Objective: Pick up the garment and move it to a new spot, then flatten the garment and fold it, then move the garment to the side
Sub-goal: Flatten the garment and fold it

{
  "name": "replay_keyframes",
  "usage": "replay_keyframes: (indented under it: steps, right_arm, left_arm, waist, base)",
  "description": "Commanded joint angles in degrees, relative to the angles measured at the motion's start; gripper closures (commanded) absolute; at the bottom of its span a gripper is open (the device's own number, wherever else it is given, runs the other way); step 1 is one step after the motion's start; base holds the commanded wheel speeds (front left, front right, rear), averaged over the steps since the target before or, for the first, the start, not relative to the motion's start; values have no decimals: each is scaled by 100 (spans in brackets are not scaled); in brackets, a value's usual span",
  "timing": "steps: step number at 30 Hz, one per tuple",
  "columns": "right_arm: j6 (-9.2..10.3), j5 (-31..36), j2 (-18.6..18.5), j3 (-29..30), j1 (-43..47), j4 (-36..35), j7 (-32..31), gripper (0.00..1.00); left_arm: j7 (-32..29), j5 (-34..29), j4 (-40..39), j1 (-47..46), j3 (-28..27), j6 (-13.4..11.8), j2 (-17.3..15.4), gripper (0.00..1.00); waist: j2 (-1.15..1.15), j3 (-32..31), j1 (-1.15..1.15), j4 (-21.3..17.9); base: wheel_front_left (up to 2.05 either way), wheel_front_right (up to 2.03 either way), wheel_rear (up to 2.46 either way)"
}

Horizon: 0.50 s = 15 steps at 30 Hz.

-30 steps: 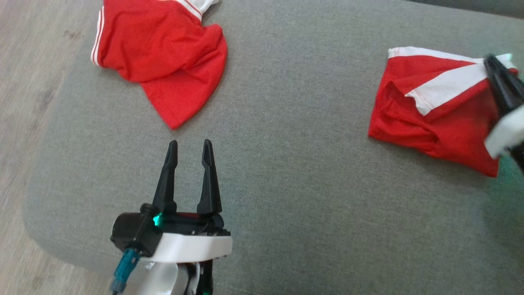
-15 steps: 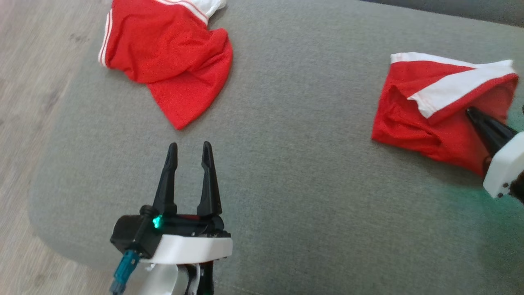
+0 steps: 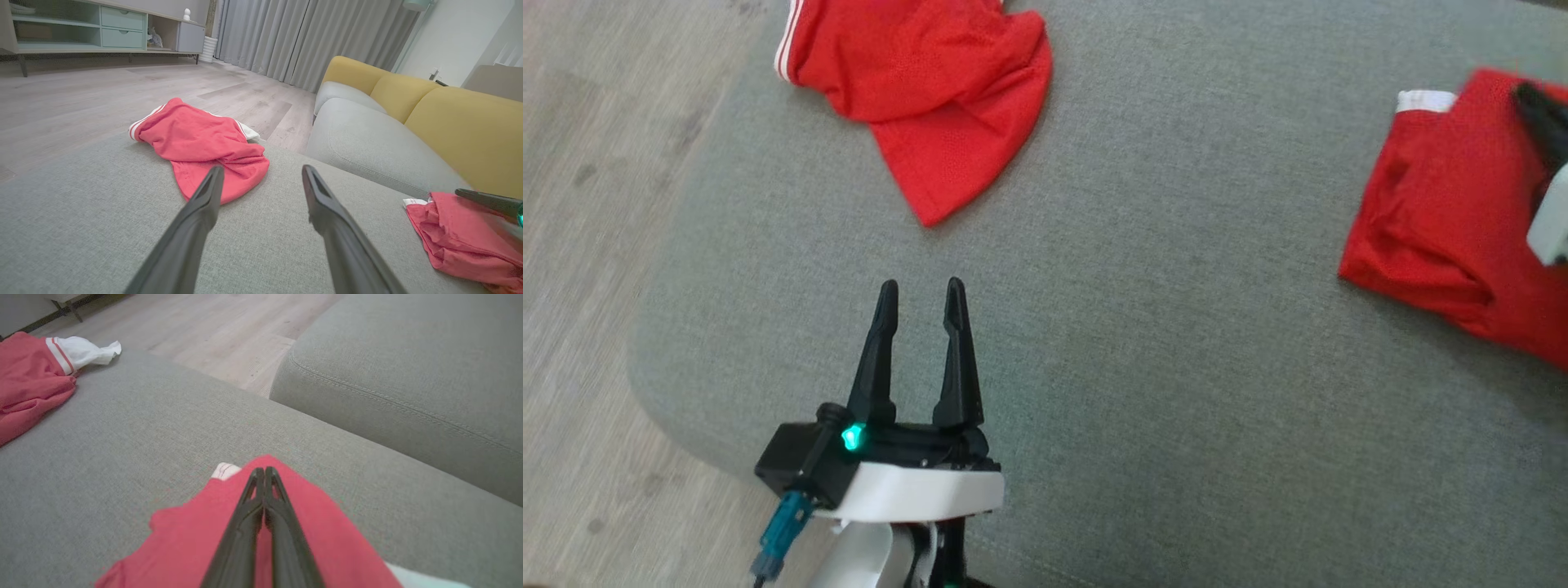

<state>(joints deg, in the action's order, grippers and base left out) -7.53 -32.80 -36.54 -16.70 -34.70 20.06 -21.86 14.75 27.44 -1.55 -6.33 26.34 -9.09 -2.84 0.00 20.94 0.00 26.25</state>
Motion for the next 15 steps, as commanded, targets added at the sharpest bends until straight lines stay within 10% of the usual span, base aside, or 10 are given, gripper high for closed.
replay_keyframes:
  steps: [1,14,15]
  right_arm:
    - [4,33,-140,-45,-101,-110,74,100]
    - [4,216,408,-221,-3,54,1856,98]
    - [4,257,502,-191,118,23,2026,64]
  left_arm:
    - [25,27,-198,-169,-128,-28,-4,0]
    - [25,-198,-49,-80,-344,-33,-4,0]
    - [25,-239,-36,-45,-399,-23,-4,0]
  waist:
    - [0,51,0,35]
    - [0,-389,0,-489]
    - [0,-463,0,-582]
  base:
    - [0,0,0]
    - [0,0,0]
    - [0,0,0]
